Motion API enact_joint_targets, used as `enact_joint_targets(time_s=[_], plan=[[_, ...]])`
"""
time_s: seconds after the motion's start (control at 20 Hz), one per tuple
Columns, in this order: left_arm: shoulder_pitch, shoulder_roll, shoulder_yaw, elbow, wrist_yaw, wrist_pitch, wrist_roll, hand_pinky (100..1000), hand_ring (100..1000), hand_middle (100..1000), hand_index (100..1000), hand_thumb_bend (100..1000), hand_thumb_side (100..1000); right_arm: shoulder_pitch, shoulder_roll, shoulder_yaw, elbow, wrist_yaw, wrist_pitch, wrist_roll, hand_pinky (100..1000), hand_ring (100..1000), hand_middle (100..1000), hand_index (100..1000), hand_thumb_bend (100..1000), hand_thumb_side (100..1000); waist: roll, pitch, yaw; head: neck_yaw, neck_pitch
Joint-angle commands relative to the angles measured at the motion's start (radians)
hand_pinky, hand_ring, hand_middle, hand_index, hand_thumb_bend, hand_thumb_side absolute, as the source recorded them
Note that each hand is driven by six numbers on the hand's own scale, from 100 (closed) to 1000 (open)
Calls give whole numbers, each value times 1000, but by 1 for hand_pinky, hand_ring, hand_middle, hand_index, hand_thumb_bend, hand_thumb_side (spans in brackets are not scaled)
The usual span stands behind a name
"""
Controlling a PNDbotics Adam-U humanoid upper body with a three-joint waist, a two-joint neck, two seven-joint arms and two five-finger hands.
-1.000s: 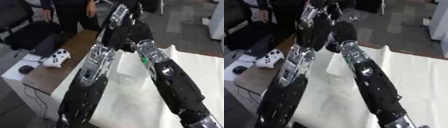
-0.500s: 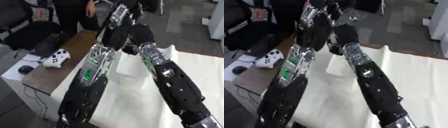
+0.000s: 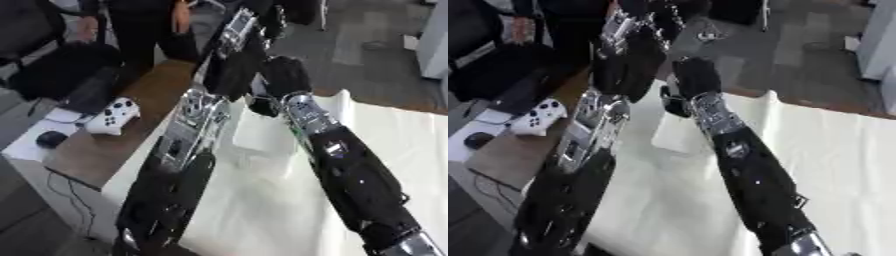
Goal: Pick up objects on the table and place them in the box.
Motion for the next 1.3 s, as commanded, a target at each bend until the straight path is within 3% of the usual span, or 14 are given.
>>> enact_joint_targets(time_s=[0.05, 0.4, 0.45, 0.55, 0.7, 0.9, 1.0, 1.15, 1.3], plan=[[-14, -2, 2, -15, -2, 0, 3, 988, 805, 853, 952, 108, 836, -12, -3, -9, -3, 7, -5, 25, 198, 659, 814, 822, 239, 655, 3, -6, -1, -2, -3], [-14, -1, 2, -15, -3, 0, 3, 988, 805, 853, 952, 108, 836, -9, -8, -18, 17, 4, -5, 46, 311, 714, 852, 859, 232, 676, 3, -6, -2, -1, -3], [-14, -1, 2, -15, -3, 0, 3, 988, 805, 853, 952, 108, 836, -8, -8, -20, 21, 3, -5, 49, 427, 750, 872, 883, 226, 692, 3, -6, -2, -1, -3], [-14, -1, 2, -15, -3, 0, 3, 988, 805, 852, 952, 108, 836, -8, -10, -22, 29, 4, -5, 59, 565, 782, 887, 893, 213, 718, 3, -6, -3, -1, -3], [-14, -1, 2, -14, -3, -1, 3, 988, 805, 852, 952, 108, 836, -7, -13, -26, 38, 6, -1, 76, 669, 800, 890, 894, 199, 738, 3, -6, -3, 0, -3], [-14, -1, 2, -14, -3, -1, 3, 988, 805, 852, 952, 108, 836, -5, -16, -30, 43, 8, 6, 92, 710, 807, 891, 896, 195, 742, 3, -6, -3, 1, -3], [-14, -1, 2, -14, -3, -1, 3, 988, 805, 852, 952, 108, 836, -5, -17, -31, 42, 7, 8, 91, 711, 809, 898, 900, 187, 761, 3, -6, -4, 1, -3], [-14, -1, 2, -14, -4, -1, 2, 987, 805, 852, 952, 107, 836, 1, -26, -30, 11, 3, 24, 50, 530, 737, 860, 869, 180, 749, 3, -6, -4, 2, -6], [-15, 1, 4, -13, -6, -1, 1, 988, 805, 852, 951, 107, 836, 36, -62, -29, -53, -22, 61, -24, 406, 665, 815, 839, 174, 739, 1, -5, -7, 6, -52]])
